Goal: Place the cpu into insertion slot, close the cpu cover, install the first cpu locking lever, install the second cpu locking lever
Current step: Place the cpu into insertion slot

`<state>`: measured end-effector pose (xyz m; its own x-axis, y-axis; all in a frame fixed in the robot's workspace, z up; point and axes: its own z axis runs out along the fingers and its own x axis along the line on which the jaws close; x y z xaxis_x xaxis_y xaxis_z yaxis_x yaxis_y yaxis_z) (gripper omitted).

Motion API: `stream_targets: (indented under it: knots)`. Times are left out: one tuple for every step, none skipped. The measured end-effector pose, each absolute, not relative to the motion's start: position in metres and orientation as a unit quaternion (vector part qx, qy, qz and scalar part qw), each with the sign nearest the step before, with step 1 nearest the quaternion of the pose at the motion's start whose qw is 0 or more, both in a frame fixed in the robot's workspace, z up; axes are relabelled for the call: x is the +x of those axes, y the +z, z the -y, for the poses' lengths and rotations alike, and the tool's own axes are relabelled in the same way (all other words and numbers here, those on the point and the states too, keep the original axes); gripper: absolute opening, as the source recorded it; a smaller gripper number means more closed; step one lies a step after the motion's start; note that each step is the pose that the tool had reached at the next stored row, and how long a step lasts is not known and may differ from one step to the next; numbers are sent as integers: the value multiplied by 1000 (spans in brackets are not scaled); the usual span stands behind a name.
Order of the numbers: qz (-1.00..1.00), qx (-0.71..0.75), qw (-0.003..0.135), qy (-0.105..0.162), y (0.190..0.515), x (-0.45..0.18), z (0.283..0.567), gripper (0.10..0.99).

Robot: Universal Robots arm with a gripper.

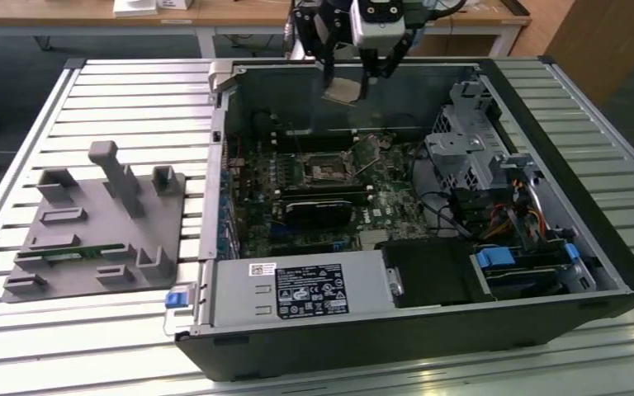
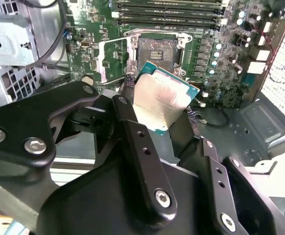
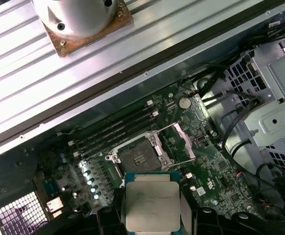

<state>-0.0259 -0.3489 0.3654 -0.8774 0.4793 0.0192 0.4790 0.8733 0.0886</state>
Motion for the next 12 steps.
stream_targets:
  knots:
    - [-967,250,2,45,365,-27,349,533]
    - [-967,251,2,45,365,-27,349,533]
    - [-967,252,2,45,365,-28,349,533]
    - [-966,254,2,45,365,-29,349,533]
    - [-966,255,2,45,365,-30,349,533]
    - [-966,256,2,45,365,-31,349,533]
    - [-966,256,2,45,365,-33,349,533]
    - [-965,257,2,45,365,-34,349,533]
    - [-965,257,2,45,365,-35,349,533]
    - [-965,258,2,45,365,-37,349,533]
    - [-965,258,2,45,365,-38,349,533]
    - [-965,260,2,45,365,-39,349,533]
